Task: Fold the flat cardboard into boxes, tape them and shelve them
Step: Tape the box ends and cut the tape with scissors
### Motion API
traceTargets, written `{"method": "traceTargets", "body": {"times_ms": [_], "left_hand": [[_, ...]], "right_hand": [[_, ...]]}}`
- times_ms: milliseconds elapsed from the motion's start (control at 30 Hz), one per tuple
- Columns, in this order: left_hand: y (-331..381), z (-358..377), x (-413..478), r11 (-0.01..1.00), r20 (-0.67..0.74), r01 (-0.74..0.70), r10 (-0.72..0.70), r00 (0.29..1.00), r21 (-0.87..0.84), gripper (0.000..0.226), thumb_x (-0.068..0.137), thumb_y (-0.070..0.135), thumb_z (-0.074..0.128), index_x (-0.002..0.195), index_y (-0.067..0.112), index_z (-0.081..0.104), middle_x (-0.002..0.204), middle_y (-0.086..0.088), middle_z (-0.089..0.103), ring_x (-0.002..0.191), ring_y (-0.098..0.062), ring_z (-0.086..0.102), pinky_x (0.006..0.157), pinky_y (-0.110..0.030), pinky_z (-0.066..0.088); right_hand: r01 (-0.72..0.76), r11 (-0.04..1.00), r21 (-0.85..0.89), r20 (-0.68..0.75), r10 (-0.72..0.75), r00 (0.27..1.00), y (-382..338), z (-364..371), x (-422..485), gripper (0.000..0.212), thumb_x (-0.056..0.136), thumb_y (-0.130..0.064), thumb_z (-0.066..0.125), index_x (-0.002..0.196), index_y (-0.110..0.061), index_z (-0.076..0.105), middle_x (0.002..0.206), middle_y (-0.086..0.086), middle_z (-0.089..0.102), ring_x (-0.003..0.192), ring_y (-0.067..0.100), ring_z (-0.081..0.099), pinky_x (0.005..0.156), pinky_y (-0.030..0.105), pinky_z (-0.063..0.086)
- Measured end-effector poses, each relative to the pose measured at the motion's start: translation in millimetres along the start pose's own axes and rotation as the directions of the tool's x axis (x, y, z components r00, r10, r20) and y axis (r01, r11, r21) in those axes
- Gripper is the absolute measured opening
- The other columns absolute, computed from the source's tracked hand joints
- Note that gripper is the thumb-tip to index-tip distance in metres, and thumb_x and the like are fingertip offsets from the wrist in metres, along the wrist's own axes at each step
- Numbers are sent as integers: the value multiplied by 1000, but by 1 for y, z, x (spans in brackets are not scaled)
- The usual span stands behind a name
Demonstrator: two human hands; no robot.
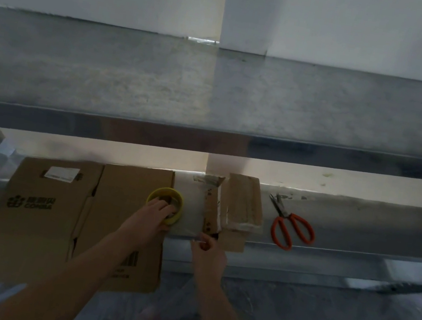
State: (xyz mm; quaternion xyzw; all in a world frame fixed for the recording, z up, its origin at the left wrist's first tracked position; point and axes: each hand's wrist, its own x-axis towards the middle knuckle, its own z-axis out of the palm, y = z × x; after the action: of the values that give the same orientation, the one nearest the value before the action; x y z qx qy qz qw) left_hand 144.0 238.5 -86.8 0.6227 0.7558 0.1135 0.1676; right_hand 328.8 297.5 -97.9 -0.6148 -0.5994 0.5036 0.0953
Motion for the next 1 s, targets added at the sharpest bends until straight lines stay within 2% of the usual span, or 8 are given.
{"method": "traceTargets", "body": {"times_ms": [200,267,500,667,733,800,900,1000], "left_hand": [[3,-3,2,1000,15,25,-25,1000,-12,51,89,25,65,136,12,50,135,-8,50,128,-27,42,112,-34,24],[7,-3,4,999,4,40,-40,999,-25,51,89,25,66,136,13,50,136,-7,50,129,-26,41,112,-33,22],[22,0,16,998,14,57,-56,998,-39,55,83,24,72,133,12,53,134,-7,51,127,-25,42,107,-32,29],[25,-2,13,995,-20,78,-77,997,69,58,79,27,75,132,13,56,132,-9,52,129,-31,40,111,-38,29],[36,-6,7,990,-141,66,-48,989,126,54,83,33,66,130,9,58,130,-13,54,129,-33,39,111,-46,33],[57,-7,-2,993,-257,45,-15,966,113,57,88,44,48,128,4,59,129,-14,56,129,-34,42,108,-52,38],[101,2,-15,994,-245,102,-89,965,41,64,97,53,31,145,12,41,150,-2,38,143,-26,27,118,-45,24],[140,11,-22,991,-307,134,-126,943,4,58,97,47,31,146,17,39,151,2,38,143,-19,28,114,-40,30]], "right_hand": [[144,990,1,64,-144,988,4,-22,-11,50,88,-36,68,136,-31,54,88,-20,66,79,-2,62,67,11,49],[208,977,-52,69,-204,977,6,-33,-15,44,89,-37,67,131,-34,57,89,-19,66,76,-5,61,61,6,44],[260,961,-96,109,-249,962,17,-69,-20,26,90,-30,63,115,-39,62,91,-19,65,77,-3,61,62,8,45],[289,938,-193,65,-282,957,30,-97,-17,9,91,-29,60,99,-31,63,89,-12,67,81,6,63,75,27,53],[365,891,-272,49,-365,930,36,-112,-14,14,89,-28,63,102,-25,65,98,-9,65,91,11,61,81,28,50],[489,808,-329,-4,-519,855,40,-131,-11,21,85,-27,64,106,-23,65,106,-7,62,99,14,55,87,28,47],[610,652,-450,-63,-704,707,40,-156,-2,39,84,-34,59,121,-26,58,124,-4,56,116,17,52,97,36,46],[597,608,-523,-1,-701,713,36,-168,10,55,90,-38,59,142,-26,45,148,0,44,138,22,39,108,44,39]]}}
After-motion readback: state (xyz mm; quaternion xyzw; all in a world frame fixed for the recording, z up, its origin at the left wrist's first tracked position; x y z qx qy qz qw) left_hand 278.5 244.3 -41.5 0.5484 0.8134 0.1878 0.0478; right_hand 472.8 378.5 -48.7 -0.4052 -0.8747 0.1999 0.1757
